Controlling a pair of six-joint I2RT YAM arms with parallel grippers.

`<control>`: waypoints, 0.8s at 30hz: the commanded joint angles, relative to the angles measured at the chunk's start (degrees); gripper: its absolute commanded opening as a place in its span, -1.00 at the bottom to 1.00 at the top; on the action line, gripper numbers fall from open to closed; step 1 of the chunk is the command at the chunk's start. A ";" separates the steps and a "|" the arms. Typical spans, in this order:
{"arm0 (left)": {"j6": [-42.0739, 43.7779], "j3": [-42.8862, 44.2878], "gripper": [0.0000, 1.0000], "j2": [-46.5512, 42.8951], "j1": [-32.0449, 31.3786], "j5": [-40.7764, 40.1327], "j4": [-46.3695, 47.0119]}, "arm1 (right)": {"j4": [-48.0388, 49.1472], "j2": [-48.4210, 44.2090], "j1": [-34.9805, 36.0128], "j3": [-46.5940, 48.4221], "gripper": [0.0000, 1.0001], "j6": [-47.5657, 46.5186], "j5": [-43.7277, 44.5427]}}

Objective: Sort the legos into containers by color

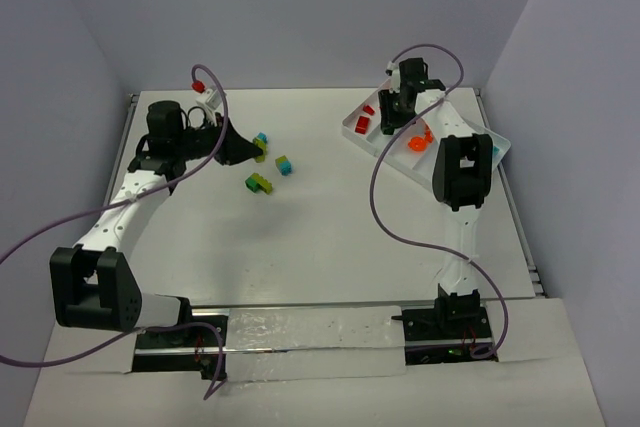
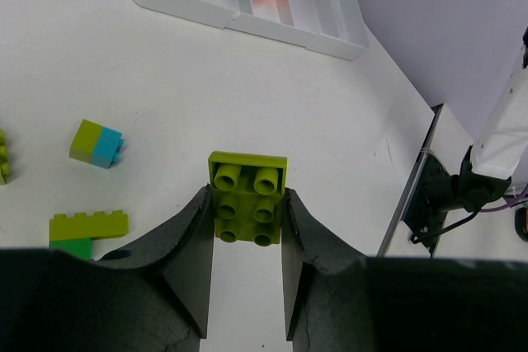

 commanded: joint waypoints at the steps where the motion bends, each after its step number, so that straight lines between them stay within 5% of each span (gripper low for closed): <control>1: 0.61 2.81 -1.00 -0.09 -0.44 -0.03 0.57 | -0.79 -3.64 1.25 -2.36 0.27 0.87 -0.37; 7: 0.18 1.95 -1.00 -0.97 -0.61 0.65 1.00 | -4.49 -10.67 3.14 -1.08 0.40 2.55 -5.02; 11: 2.34 -0.44 -1.00 -4.03 -2.21 1.18 2.44 | -3.07 -21.35 4.34 -3.60 0.40 6.18 -19.00; 13: 5.46 -1.81 -1.00 -6.22 -4.98 0.09 2.78 | 0.98 -27.25 5.46 -8.92 0.41 10.90 -35.17; 17: 6.41 -1.64 -1.00 -6.39 -8.87 3.87 2.34 | 9.22 -34.64 10.24 -18.15 0.43 15.43 -46.85; 24: 11.69 -1.48 -1.00 -8.04 -14.41 5.12 -0.76 | 11.08 -38.62 20.38 -24.90 0.58 15.41 -52.96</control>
